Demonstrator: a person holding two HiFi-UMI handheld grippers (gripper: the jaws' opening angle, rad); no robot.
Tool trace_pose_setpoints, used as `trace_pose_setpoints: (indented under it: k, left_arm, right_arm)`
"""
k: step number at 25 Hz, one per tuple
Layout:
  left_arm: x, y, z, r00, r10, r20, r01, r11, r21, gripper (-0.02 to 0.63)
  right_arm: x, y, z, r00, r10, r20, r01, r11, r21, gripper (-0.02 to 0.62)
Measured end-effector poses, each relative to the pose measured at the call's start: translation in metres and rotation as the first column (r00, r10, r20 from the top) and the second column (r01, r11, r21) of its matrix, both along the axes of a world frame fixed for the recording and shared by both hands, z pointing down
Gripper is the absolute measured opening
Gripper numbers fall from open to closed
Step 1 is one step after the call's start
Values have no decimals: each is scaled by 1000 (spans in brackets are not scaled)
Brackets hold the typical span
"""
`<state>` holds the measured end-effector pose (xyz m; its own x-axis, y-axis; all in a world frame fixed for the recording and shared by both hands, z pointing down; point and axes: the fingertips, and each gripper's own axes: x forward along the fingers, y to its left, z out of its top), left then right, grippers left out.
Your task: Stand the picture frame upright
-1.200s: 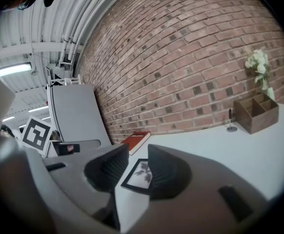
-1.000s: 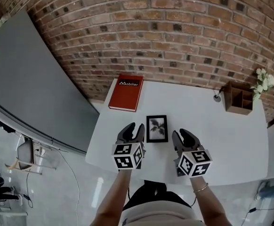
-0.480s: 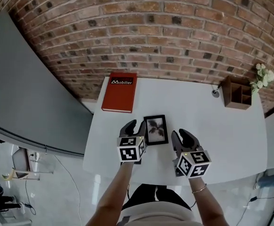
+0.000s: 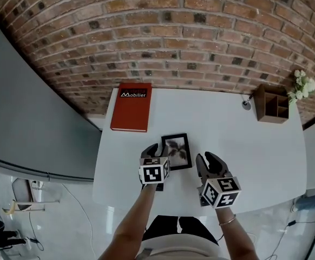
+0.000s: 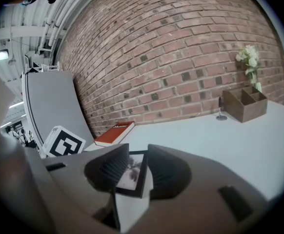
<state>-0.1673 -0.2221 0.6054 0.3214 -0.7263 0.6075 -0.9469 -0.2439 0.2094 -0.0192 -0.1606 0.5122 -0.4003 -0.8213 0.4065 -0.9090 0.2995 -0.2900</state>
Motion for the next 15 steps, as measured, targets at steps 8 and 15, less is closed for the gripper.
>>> trace_pose_setpoints:
  k: [8, 15]
  left_arm:
    - [7, -1, 19, 999, 28, 34, -25, 996, -87, 133]
    - [13, 0, 24, 999, 28, 23, -24, 987, -160, 98]
  right_arm:
    - [0, -5, 6, 1000, 5, -1, -5, 1000, -19, 106]
    - [-11, -7, 21, 999, -31, -19, 30, 998, -59, 106]
